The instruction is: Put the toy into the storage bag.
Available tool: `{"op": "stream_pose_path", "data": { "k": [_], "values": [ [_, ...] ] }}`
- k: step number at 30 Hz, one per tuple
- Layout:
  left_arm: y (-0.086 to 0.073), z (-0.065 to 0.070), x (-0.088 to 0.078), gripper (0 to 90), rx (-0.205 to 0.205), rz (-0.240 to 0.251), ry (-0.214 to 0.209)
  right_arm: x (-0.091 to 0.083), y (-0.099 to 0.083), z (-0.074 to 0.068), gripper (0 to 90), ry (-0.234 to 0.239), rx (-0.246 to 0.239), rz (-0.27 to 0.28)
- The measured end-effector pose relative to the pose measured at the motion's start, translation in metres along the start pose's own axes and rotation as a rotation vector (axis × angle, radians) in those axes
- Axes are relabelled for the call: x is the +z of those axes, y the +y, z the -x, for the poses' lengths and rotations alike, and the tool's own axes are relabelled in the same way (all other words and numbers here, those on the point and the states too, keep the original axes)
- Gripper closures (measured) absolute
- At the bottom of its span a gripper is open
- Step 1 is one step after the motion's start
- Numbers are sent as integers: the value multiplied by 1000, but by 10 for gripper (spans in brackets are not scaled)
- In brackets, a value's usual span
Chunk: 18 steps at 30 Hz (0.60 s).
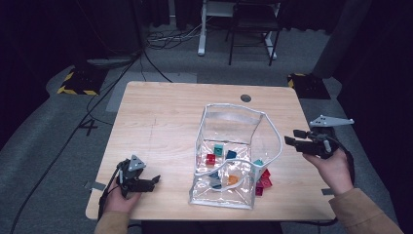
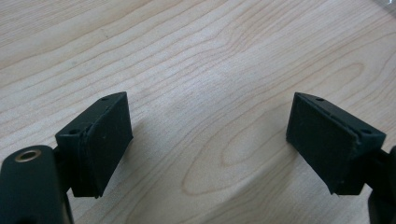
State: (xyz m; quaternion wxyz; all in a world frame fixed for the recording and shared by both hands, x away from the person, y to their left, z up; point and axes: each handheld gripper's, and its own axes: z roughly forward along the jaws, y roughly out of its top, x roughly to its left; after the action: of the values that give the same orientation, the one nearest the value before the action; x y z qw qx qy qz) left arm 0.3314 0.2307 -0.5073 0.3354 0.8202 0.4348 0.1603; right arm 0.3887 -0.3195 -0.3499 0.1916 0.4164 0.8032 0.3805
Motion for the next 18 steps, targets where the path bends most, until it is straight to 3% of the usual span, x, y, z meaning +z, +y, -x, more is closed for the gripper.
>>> {"op": "stream_pose_path", "data": {
  "k": [8, 18],
  "values": [
    [0, 0, 0, 145, 0, 0, 0, 24, -21, -9, 504, 27, 7, -37],
    [0, 0, 0, 145, 0, 0, 0, 60, -53, -14, 504, 69, 69, -114]
  ]
}}
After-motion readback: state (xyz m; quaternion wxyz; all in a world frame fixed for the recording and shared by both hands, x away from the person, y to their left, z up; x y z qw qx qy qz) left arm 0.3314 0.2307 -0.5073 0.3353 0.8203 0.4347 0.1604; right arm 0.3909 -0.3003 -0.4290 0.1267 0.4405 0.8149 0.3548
